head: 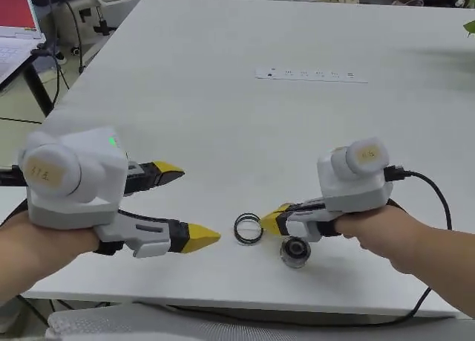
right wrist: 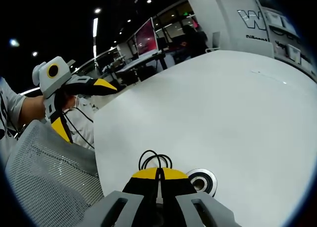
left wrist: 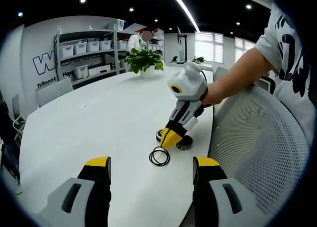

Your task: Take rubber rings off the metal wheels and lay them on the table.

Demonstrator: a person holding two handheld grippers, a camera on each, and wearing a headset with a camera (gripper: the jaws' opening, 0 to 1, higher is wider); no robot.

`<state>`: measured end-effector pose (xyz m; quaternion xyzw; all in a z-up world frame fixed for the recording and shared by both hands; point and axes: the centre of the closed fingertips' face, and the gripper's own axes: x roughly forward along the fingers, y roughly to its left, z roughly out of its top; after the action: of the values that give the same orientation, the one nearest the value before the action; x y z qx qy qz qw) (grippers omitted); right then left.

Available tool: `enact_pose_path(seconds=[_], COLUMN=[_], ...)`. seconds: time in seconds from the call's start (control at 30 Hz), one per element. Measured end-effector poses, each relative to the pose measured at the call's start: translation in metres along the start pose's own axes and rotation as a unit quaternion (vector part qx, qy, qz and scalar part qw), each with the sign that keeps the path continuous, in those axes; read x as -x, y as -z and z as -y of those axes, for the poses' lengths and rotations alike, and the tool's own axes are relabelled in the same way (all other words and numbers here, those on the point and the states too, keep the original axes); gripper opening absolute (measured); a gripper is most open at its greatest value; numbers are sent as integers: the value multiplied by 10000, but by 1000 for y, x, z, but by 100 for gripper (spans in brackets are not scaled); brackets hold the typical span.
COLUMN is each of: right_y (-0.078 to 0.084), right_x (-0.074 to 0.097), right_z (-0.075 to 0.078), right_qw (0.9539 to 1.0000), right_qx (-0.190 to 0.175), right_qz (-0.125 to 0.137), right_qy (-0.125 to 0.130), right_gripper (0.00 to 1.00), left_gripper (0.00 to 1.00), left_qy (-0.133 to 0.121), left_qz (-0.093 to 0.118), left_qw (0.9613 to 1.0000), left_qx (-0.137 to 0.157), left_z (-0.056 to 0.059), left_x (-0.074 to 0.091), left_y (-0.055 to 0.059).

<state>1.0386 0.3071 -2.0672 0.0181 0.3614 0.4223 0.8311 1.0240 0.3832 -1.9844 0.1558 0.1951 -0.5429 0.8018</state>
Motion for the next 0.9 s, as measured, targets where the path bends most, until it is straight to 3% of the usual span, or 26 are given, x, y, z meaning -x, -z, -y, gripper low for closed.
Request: enact_pose_path(seconds=[0.33, 0.9], right_y=[2, -2], right_x=[-2, -2], right_z=[2, 2], right_qw=[9999, 9998], right_qx=[-72, 113], right_qz=[-25, 27], right_qy=[67, 155], right_gripper=[0, 1], left_gripper=[64, 64], left_qy=[0, 43], left_qz=[-40, -148], left_qw=[10000, 9999], left_qx=[24, 32], left_z=[1, 4], left_x=[0, -2], left_y=[2, 7])
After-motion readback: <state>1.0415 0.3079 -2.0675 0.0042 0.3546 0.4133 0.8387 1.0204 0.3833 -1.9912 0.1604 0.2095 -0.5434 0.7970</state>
